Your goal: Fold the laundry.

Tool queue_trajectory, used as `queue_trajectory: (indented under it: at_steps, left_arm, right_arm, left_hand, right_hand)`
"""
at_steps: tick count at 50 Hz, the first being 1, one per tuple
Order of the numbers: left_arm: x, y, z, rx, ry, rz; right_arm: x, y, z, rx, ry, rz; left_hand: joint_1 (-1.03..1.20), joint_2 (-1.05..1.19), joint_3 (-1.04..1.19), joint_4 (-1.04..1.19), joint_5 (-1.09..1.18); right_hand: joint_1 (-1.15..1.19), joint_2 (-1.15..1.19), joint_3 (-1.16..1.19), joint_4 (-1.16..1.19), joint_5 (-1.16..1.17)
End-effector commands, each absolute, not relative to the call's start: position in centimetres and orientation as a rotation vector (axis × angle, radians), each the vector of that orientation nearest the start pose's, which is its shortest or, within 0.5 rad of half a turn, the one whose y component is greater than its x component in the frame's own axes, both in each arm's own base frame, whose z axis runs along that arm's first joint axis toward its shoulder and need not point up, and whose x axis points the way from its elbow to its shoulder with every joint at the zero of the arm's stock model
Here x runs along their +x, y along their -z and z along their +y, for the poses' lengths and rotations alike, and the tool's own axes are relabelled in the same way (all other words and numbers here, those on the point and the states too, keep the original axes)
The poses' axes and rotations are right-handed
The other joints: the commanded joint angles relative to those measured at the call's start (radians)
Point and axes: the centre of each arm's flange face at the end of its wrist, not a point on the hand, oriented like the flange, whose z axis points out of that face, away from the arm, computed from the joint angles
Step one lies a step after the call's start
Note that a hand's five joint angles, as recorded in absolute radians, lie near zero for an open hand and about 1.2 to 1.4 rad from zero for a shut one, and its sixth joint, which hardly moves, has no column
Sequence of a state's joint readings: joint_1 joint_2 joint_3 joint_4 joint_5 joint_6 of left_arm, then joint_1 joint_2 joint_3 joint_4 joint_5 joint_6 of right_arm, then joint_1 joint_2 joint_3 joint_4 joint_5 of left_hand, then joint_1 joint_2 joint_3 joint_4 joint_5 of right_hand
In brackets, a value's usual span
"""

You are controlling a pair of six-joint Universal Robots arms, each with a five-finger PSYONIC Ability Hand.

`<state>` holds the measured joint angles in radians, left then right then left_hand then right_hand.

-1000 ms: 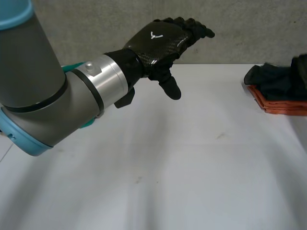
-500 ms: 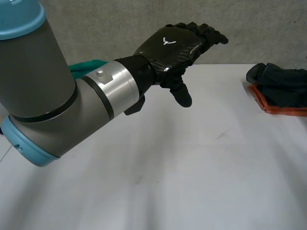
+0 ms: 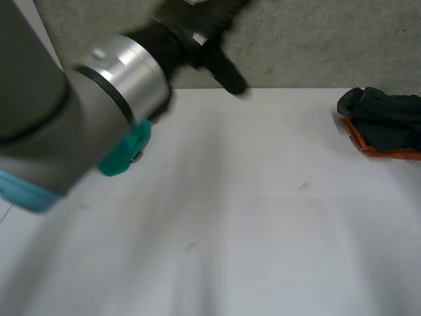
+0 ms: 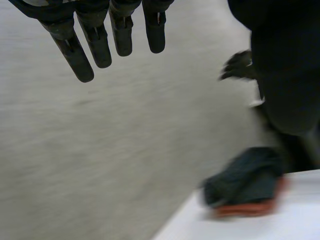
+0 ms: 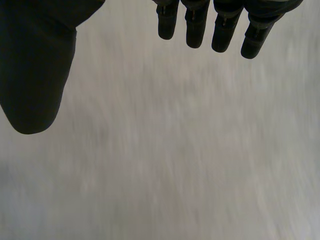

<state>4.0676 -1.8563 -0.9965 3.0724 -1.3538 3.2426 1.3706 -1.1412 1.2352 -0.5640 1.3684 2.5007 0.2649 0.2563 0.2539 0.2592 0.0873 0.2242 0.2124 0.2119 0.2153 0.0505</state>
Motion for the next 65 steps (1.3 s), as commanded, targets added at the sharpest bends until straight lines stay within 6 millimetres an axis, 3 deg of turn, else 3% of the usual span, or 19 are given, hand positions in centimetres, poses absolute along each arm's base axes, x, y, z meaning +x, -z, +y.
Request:
queue_trajectory:
  at_steps: [1,3,5,9,14,19,29,30,34,38,42,45,46,51,53,57,61,62,65]
  left_arm:
    - [-25.8,-38.6,-30.6,-0.514,-2.298,-1.803]
    - [-24.0,-37.6,-32.6,-0.522,-2.333,-1.875]
    - [-22.3,-35.0,-35.3,-0.585,-2.331,-1.99]
    - [-21.2,-29.7,-39.2,-0.813,-2.25,-2.095]
    - [-20.1,-23.8,-43.6,-1.076,-2.206,-2.014]
    - [-17.5,-19.4,-48.1,-1.054,-2.263,-2.016]
    - [-17.0,-13.6,-51.0,-1.039,-2.233,-2.035]
    - [-17.0,-13.5,-51.2,-1.039,-2.236,-2.032]
    - [-17.9,-13.8,-51.3,-1.046,-2.267,-1.999]
    - [-19.9,-16.3,-50.5,-1.009,-2.345,-1.963]
    - [-21.5,-24.6,-48.0,-0.84,-2.55,-1.803]
    - [-22.8,-28.2,-45.9,-0.767,-2.588,-1.658]
    - [-24.1,-30.8,-43.9,-0.713,-2.585,-1.551]
    - [-27.5,-36.9,-37.2,-0.573,-2.45,-1.316]
    - [-28.3,-37.4,-35.7,-0.551,-2.39,-1.289]
    - [-31.6,-35.7,-32.6,-0.534,-2.195,-1.295]
    - [-36.2,-31.1,-29.3,-0.612,-1.994,-1.36]
    - [-37.9,-28.6,-28.3,-0.648,-1.917,-1.4]
    - [-39.7,-25.3,-27.4,-0.678,-1.822,-1.459]
  right_arm:
    - [16.0,-29.8,-39.4,0.875,-2.385,-1.323]
    - [18.6,-28.0,-37.5,0.966,-2.402,-1.408]
    - [20.9,-25.9,-35.5,1.056,-2.38,-1.526]
    - [22.7,-23.0,-33.0,1.153,-2.314,-1.702]
    - [23.0,-21.0,-31.4,1.221,-2.228,-1.8]
    - [22.8,-19.6,-30.5,1.261,-2.162,-1.829]
    - [22.2,-17.3,-29.3,1.278,-2.082,-1.929]
    - [22.1,-17.2,-29.2,1.281,-2.077,-1.933]
    - [22.0,-16.6,-29.0,1.284,-2.058,-1.958]
    - [22.0,-16.5,-28.8,1.286,-2.053,-1.965]
    - [22.0,-16.7,-28.8,1.282,-2.057,-1.958]
    - [21.9,-17.0,-28.8,1.269,-2.062,-1.95]
    - [21.9,-17.0,-28.9,1.262,-2.06,-1.949]
    - [21.5,-18.0,-29.1,1.198,-2.065,-1.925]
    - [21.3,-18.6,-29.2,1.16,-2.071,-1.91]
    - [21.0,-19.7,-29.1,1.106,-2.082,-1.878]
    - [20.7,-20.5,-29.1,1.059,-2.09,-1.863]
    - [20.7,-20.6,-29.1,1.048,-2.092,-1.864]
    - [20.5,-20.7,-29.1,1.009,-2.101,-1.888]
  left_hand:
    - [0.025,0.034,0.036,0.031,0.028]
    - [0.007,0.016,0.018,0.013,0.01]
    - [-0.022,-0.013,-0.011,-0.016,-0.019]
    - [-0.072,-0.063,-0.061,-0.066,-0.069]
    - [-0.078,-0.069,-0.067,-0.072,-0.075]
    - [-0.072,-0.063,-0.061,-0.066,-0.069]
    - [-0.031,-0.022,-0.02,-0.025,-0.028]
    - [0.033,0.042,0.044,0.039,0.036]
    - [1.129,1.138,1.14,1.135,1.132]
    - [1.131,1.14,1.142,1.137,1.134]
    - [1.131,1.14,1.142,1.137,1.134]
    - [1.131,1.14,1.142,1.137,1.134]
    - [1.131,1.14,1.142,1.137,1.134]
    - [1.131,1.14,1.142,1.137,1.134]
    - [1.131,1.14,1.142,1.137,1.134]
    - [1.131,1.14,1.142,1.137,1.134]
    - [1.131,1.14,1.142,1.137,1.134]
    - [1.131,1.14,1.142,1.137,1.134]
    - [1.131,1.14,1.142,1.137,1.134]
  right_hand:
    - [-0.05,-0.038,-0.037,-0.041,-0.05]
    - [-0.05,-0.038,-0.037,-0.041,-0.05]
    - [-0.05,-0.038,-0.037,-0.041,-0.05]
    - [-0.05,-0.038,-0.037,-0.041,-0.05]
    - [-0.05,-0.038,-0.037,-0.041,-0.05]
    - [-0.05,-0.038,-0.037,-0.041,-0.05]
    - [-0.05,-0.038,-0.037,-0.041,-0.05]
    - [-0.05,-0.038,-0.037,-0.041,-0.05]
    - [-0.05,-0.038,-0.037,-0.041,-0.05]
    - [-0.05,-0.038,-0.037,-0.041,-0.05]
    - [-0.05,-0.038,-0.037,-0.041,-0.05]
    - [-0.05,-0.038,-0.037,-0.041,-0.05]
    - [-0.05,-0.038,-0.037,-0.041,-0.05]
    - [-0.05,-0.038,-0.037,-0.041,-0.05]
    - [-0.05,-0.038,-0.037,-0.041,-0.05]
    - [-0.05,-0.038,-0.037,-0.041,-0.05]
    - [-0.05,-0.038,-0.037,-0.041,-0.05]
    - [-0.05,-0.038,-0.037,-0.041,-0.05]
    - [-0.05,-0.038,-0.037,-0.041,-0.05]
